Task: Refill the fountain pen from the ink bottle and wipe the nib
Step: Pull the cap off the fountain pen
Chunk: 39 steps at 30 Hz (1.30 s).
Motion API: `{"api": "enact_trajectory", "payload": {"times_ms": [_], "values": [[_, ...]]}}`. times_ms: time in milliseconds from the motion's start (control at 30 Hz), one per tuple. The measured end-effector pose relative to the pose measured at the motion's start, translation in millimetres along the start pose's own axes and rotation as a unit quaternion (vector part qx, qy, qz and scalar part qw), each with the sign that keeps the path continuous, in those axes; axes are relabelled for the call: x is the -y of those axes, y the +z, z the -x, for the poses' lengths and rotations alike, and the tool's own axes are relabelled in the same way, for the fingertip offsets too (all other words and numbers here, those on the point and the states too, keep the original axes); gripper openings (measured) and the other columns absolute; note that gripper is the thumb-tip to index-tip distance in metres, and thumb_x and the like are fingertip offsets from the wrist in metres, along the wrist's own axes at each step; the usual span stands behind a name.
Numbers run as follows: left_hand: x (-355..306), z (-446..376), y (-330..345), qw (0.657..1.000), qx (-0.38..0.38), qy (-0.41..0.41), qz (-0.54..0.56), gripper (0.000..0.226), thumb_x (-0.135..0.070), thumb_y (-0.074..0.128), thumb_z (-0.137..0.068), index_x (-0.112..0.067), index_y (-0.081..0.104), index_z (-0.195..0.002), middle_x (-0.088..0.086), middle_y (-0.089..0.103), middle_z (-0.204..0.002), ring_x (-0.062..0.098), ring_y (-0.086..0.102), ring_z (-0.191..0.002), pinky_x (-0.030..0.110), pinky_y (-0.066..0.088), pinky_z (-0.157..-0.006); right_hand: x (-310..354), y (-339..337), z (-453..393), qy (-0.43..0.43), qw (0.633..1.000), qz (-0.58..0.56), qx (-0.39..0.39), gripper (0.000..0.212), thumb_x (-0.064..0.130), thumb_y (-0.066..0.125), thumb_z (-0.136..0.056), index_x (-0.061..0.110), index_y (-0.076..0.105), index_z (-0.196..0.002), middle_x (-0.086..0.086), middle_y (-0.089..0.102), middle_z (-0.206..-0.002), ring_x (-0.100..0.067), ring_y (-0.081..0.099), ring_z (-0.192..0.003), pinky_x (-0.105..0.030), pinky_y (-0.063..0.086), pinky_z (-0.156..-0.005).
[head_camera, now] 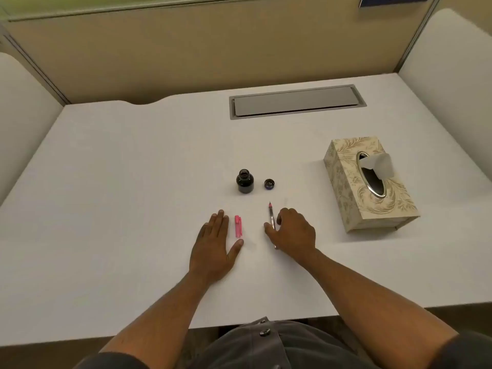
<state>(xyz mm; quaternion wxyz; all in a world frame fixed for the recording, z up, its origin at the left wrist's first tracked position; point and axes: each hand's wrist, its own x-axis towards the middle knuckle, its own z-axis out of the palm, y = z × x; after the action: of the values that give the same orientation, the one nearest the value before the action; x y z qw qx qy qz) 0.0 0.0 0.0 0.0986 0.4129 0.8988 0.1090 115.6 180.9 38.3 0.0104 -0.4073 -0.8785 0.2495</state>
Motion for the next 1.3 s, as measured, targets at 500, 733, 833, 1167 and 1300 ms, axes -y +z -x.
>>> {"api": "enact_trajectory", "payload": {"times_ms": [500, 733, 833, 1167, 1300], "values": [[1, 0, 1, 1.000, -0.007, 0.000, -0.019, 0.079, -0.064, 0.020, -0.093, -0.016, 0.004, -0.154, -0.002, -0.003, -0.162, 0.011, -0.004, -0.149, 0.032, 0.004, -0.121, 2, -10, -4, 0.041, 0.981, -0.182, 0.057, 0.017, 0.033, 0.063, -0.086, 0.020, 0.059, -0.075, 0.006, 0.061, -0.068, -0.015, 0.058, -0.068, -0.033, 0.049, -0.065], [-23, -3, -11, 0.989, -0.080, -0.049, 0.119, 0.078, -0.066, 0.019, -0.093, -0.016, 0.017, -0.153, -0.001, 0.014, -0.162, 0.012, 0.010, -0.149, 0.029, 0.008, -0.120, 14, -11, 7, -0.004, 0.967, -0.244, 0.077, 0.017, 0.032, 0.061, -0.092, 0.016, 0.061, -0.086, 0.006, 0.063, -0.079, -0.006, 0.056, -0.069, -0.017, 0.041, -0.060], [-48, -9, -26, 0.965, -0.151, -0.074, 0.204, 0.059, -0.049, 0.039, -0.097, -0.011, 0.041, -0.142, 0.004, 0.043, -0.149, 0.018, 0.034, -0.139, 0.031, 0.028, -0.114, 24, -16, 13, -0.005, 0.953, -0.287, 0.093, 0.019, 0.035, 0.060, -0.091, 0.015, 0.060, -0.089, 0.004, 0.070, -0.083, -0.012, 0.065, -0.069, -0.025, 0.052, -0.062], [-83, -24, -75, 0.807, -0.032, -0.221, 0.547, 0.022, -0.033, 0.059, -0.093, -0.017, 0.072, -0.083, -0.001, 0.074, -0.085, 0.013, 0.066, -0.083, 0.032, 0.050, -0.080, 35, -33, 35, -0.007, 0.928, -0.344, 0.145, 0.018, 0.034, 0.061, -0.093, 0.016, 0.060, -0.096, 0.000, 0.076, -0.079, -0.016, 0.072, -0.064, -0.028, 0.057, -0.061], [-80, -28, -80, 0.702, 0.039, -0.258, 0.662, 0.019, -0.023, 0.058, -0.095, -0.009, 0.070, -0.099, 0.007, 0.074, -0.095, 0.018, 0.066, -0.091, 0.031, 0.050, -0.083, 33, -40, 38, 0.035, 0.877, -0.413, 0.245, 0.023, 0.032, 0.055, -0.098, 0.011, 0.065, -0.099, -0.003, 0.075, -0.085, -0.014, 0.066, -0.066, -0.028, 0.049, -0.066]]}}
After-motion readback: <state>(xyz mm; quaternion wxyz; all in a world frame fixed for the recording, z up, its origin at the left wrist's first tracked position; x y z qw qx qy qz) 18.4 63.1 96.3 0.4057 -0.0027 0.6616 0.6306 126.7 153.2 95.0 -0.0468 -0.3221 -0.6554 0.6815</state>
